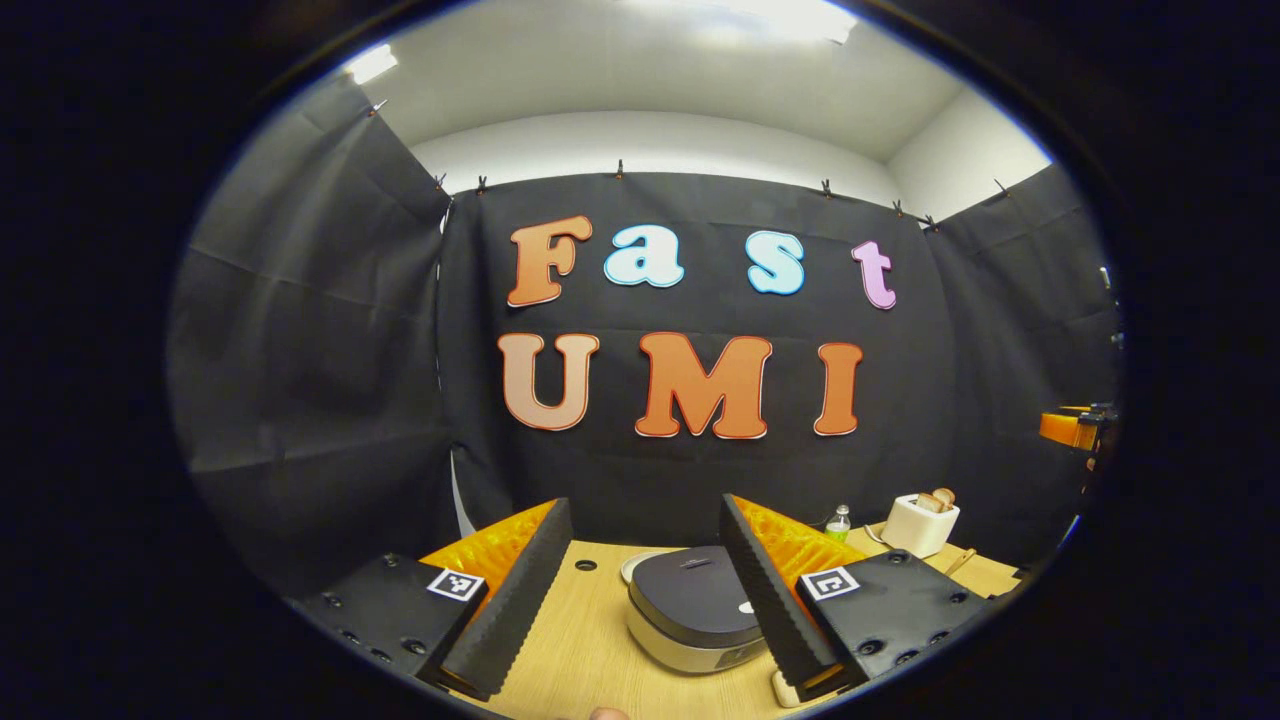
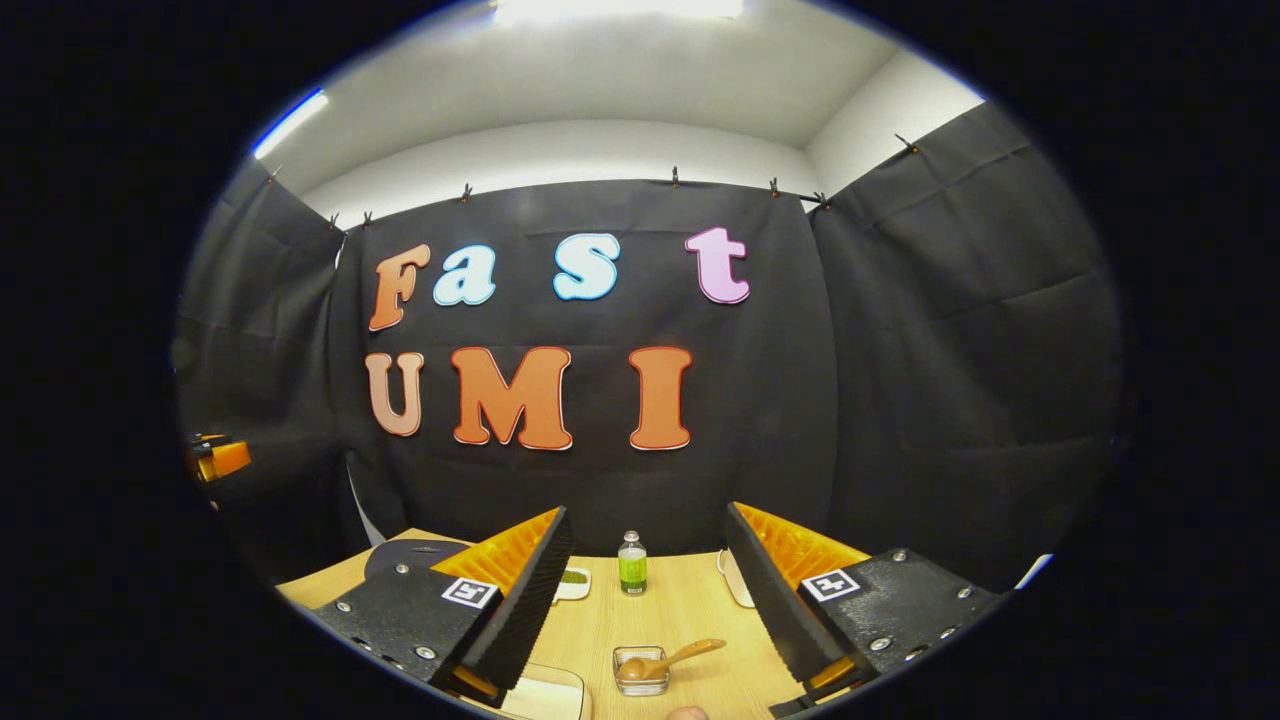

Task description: Close the left gripper, press the button to open the rice cooker; take a wooden spoon from the chopstick holder with the right hand, scoop a spoonful of rice and pour it into the rice cooker, then put the wooden spoon back into the chopstick holder.

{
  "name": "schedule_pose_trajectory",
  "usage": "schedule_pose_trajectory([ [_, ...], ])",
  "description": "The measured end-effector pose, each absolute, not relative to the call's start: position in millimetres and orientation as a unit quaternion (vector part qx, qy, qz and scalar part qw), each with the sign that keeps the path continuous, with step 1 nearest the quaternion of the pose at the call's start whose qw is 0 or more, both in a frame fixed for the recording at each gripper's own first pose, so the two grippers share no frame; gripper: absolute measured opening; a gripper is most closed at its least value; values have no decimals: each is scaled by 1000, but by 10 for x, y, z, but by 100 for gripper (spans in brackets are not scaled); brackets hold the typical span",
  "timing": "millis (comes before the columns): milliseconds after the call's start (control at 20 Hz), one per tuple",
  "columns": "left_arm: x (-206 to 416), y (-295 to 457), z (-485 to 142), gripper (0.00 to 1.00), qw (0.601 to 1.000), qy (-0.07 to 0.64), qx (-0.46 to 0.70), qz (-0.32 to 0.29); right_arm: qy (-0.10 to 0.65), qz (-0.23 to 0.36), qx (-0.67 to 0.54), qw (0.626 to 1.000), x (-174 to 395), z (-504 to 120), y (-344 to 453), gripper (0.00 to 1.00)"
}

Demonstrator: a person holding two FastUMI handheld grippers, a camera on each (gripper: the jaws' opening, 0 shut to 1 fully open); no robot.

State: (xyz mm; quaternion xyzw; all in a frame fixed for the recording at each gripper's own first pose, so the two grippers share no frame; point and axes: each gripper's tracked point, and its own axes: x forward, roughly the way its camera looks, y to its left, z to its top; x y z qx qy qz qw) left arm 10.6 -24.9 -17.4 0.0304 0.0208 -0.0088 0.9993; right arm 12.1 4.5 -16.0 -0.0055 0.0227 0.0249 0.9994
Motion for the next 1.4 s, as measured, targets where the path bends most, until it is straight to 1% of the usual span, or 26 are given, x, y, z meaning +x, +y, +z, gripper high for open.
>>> schedule_pose_trajectory([
  [50, 101, -239, -195, 99, 999, 24, 30, -7, 24, 27, -3, 999, 119, -173, 39, 95],
  [200, 108, -243, -226, 97, 999, 26, 33, -4, 23, 23, 4, 999, 102, -212, -19, 95],
  [250, 110, -250, -258, 97, 999, 31, 34, -8, 30, 23, 5, 999, 64, -283, -28, 100],
  [350, 108, -262, -253, 100, 999, 30, 34, -17, 40, 22, 1, 999, -8, -321, -55, 100],
  [400, 103, -259, -221, 99, 999, 25, 34, -19, 38, 17, -2, 999, -36, -290, -76, 95],
  [450, 110, -263, -212, 98, 999, 18, 36, -19, 36, 13, -4, 999, -60, -258, -83, 95],
  [500, 120, -265, -193, 98, 999, 13, 41, -18, 34, 11, -4, 999, -85, -236, -79, 100],
  [550, 120, -264, -217, 97, 999, 12, 47, -18, 35, 9, -2, 999, -112, -232, -65, 95],
  [600, 121, -265, -239, 99, 998, 16, 54, -20, 36, 9, 0, 999, -129, -236, -48, 95],
  [700, 116, -268, -273, 97, 998, 24, 60, -23, 38, 9, 0, 999, -159, -227, -6, 95],
  [850, 122, -189, -174, 66, 997, 20, 72, -24, 45, 15, -2, 999, -143, -213, 81, 95],
  [900, 135, -266, -162, 56, 996, 17, 79, -40, 46, 19, -2, 999, -136, -190, 120, 100],
  [950, 115, -337, -171, 46, 994, 12, 90, -54, 44, 24, -3, 999, -127, -156, 167, 95],
  [1050, 140, -288, -91, 25, 994, 6, 94, -52, 38, 27, -7, 999, -123, -104, 201, 95],
  [1150, 113, -482, -120, 5, 994, 14, 42, -96, 32, 28, -9, 999, -123, -87, 233, 95],
  [1200, 125, -491, -127, 5, 995, 13, 28, -99, 34, 29, -6, 999, -123, -96, 258, 95],
  [1250, 140, -469, -115, 1, 995, 11, 25, -99, 37, 30, -1, 999, -130, -117, 274, 95],
  [1350, 176, -527, -226, 6, 993, 24, 26, -110, 39, 36, 3, 999, -130, -146, 298, 95],
  [1400, 216, -593, -302, 4, 992, 35, 22, -119, 42, 34, 2, 999, -127, -166, 290, 95],
])
